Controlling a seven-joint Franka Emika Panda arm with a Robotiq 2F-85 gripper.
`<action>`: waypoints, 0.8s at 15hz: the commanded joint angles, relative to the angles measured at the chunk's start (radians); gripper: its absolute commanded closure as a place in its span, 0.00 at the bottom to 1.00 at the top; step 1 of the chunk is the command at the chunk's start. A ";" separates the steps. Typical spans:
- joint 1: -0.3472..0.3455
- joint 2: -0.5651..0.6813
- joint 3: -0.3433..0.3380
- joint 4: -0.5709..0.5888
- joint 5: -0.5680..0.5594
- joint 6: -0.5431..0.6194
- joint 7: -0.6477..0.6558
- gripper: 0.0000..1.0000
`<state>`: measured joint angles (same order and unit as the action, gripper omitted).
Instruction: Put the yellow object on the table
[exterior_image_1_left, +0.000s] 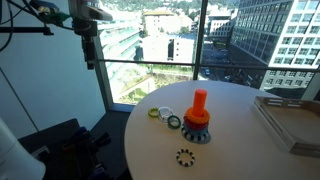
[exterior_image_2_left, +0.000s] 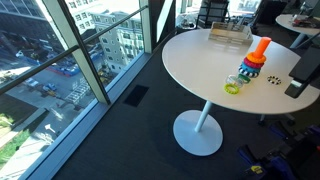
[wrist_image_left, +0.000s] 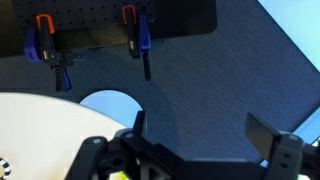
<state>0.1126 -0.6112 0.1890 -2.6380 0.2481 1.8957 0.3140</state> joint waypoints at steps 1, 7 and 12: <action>-0.046 0.004 0.000 0.035 -0.050 0.014 0.039 0.00; -0.141 0.007 -0.011 0.054 -0.147 0.065 0.095 0.00; -0.211 0.010 -0.022 0.044 -0.217 0.157 0.162 0.00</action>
<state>-0.0685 -0.6109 0.1753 -2.6033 0.0721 2.0105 0.4241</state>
